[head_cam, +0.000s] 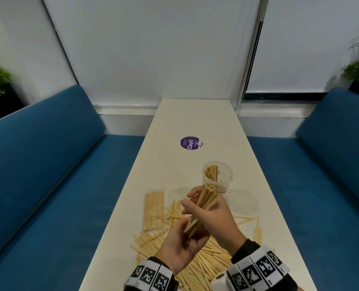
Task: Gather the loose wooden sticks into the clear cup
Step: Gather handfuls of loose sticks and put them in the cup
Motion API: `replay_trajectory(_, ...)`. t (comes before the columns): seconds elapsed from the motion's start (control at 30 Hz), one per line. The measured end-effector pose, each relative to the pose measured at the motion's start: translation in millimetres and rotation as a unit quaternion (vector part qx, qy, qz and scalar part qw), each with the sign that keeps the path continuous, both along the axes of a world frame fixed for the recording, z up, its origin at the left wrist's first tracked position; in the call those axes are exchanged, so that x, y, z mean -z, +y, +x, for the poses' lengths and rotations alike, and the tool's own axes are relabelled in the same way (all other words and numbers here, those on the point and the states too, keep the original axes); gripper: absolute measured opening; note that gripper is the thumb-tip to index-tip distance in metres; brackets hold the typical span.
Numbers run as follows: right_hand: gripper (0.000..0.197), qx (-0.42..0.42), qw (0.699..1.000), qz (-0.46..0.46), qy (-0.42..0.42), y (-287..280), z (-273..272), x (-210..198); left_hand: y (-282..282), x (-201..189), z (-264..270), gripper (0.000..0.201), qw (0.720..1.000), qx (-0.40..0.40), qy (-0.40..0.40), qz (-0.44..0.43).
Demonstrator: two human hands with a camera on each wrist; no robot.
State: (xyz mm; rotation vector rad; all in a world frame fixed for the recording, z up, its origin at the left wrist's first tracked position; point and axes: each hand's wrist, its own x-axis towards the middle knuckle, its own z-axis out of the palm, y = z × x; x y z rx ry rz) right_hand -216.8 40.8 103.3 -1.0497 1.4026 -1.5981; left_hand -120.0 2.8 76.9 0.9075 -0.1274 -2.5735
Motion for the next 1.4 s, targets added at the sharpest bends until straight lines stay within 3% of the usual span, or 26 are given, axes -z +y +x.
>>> replay_trajectory(0.3, 0.029, 0.034, 0.999, 0.026, -0.026, -5, 0, -5, 2, -2, -5, 0.022, 1.000, 0.015, 0.005, 0.008)
replay_trajectory(0.4, 0.038, 0.041, 0.997, 0.002, -0.062, -5, -2, -11, 5, -5, -3, 0.032, 0.992, 0.057, -0.024, -0.114)
replay_trajectory(0.47, 0.047, 0.054, 0.996, 0.004, -0.072, -3, -5, -13, 3, 2, 1, 0.046, 0.944, 0.124, -0.093, -0.290)
replay_trajectory(0.53, 0.050, 0.065, 0.995, 0.004, -0.078, -1, -9, -13, 0, 6, 7, 0.057, 0.850, 0.180, -0.154, -0.471)
replay_trajectory(0.57, 0.049, 0.070, 0.994, 0.003, -0.084, 0, -10, -12, -1, 9, 11, 0.064, 0.813, 0.192, -0.151, -0.528)
replay_trajectory(0.63, 0.045, 0.070, 0.992, -0.002, -0.110, 1, -9, -11, -3, 13, 13, 0.075, 0.771, 0.208, -0.124, -0.589)
replay_trajectory(0.7, 0.039, 0.064, 0.988, -0.007, -0.139, 2, -6, -8, -1, 11, 11, 0.060, 0.752, 0.219, -0.109, -0.612)
replay_trajectory(0.77, 0.036, 0.054, 0.988, 0.002, -0.142, 4, -4, -7, 4, 9, 9, 0.027, 0.731, 0.208, -0.131, -0.636)
replay_trajectory(0.83, 0.038, 0.051, 0.994, 0.021, -0.093, 5, -6, -5, 7, 11, 8, 0.014, 0.730, 0.196, -0.134, -0.640)
replay_trajectory(0.9, 0.041, 0.067, 0.997, 0.047, 0.011, 8, -12, -4, 9, 14, 9, 0.024, 0.735, 0.193, -0.142, -0.634)
replay_trajectory(0.97, 0.064, 0.109, 0.985, 0.045, 0.125, 12, -20, -4, 9, 18, 10, 0.031, 0.727, 0.189, -0.166, -0.639)
replay_trajectory(1.03, 0.080, 0.134, 0.955, -0.005, 0.265, 16, -28, -5, 8, 21, 12, 0.031, 0.720, 0.190, -0.179, -0.643)
replay_trajectory(1.07, 0.078, 0.126, 0.932, -0.028, 0.340, 18, -31, -5, 9, 22, 13, 0.030, 0.720, 0.193, -0.180, -0.642)
replay_trajectory(1.17, 0.055, 0.058, 0.876, -0.007, 0.478, 18, -32, -5, 9, 25, 15, 0.036, 0.723, 0.197, -0.183, -0.637)
replay_trajectory(1.3, 0.023, 0.061, 0.902, 0.007, 0.428, 21, -32, -2, 10, 28, 15, 0.036, 0.715, 0.204, -0.209, -0.635)
replay_trajectory(1.33, 0.024, 0.075, 0.921, 0.012, 0.383, 22, -32, 0, 10, 28, 15, 0.035, 0.715, 0.205, -0.212, -0.634)
replay_trajectory(1.4, 0.050, 0.109, 0.958, 0.047, 0.260, 22, -35, 2, 9, 28, 15, 0.035, 0.707, 0.204, -0.226, -0.639)
